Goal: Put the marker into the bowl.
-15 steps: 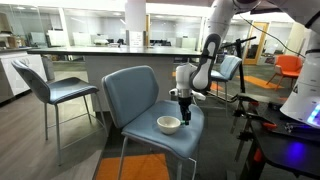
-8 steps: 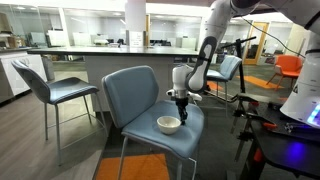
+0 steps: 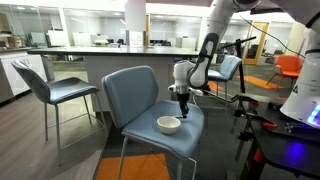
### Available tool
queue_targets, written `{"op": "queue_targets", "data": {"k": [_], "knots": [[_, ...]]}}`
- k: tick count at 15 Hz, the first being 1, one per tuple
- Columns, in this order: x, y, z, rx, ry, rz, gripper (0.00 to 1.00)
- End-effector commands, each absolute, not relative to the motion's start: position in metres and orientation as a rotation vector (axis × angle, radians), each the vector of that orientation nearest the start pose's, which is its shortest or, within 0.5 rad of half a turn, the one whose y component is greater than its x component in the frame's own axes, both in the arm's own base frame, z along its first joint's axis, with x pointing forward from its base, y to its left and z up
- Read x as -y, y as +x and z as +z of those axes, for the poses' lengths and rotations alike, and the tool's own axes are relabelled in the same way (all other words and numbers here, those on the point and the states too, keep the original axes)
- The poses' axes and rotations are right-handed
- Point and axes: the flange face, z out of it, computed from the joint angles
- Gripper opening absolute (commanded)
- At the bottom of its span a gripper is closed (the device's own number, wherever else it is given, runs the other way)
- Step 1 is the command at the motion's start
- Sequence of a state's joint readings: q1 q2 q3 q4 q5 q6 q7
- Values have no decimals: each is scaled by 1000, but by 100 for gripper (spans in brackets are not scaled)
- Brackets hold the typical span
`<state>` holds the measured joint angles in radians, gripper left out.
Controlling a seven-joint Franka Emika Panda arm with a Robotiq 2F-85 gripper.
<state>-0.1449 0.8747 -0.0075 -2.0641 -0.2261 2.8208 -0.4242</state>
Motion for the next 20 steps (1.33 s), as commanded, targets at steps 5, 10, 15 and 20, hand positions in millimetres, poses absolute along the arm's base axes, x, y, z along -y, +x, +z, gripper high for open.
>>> {"op": "queue_targets", "data": {"k": [5, 10, 15, 20], "knots": [[36, 508, 63, 754, -3112, 350, 5], [-18, 521, 80, 885, -3062, 407, 5], [-51, 534, 64, 928, -3043, 492, 5], [-56, 550, 49, 879, -3057, 416, 46]]}}
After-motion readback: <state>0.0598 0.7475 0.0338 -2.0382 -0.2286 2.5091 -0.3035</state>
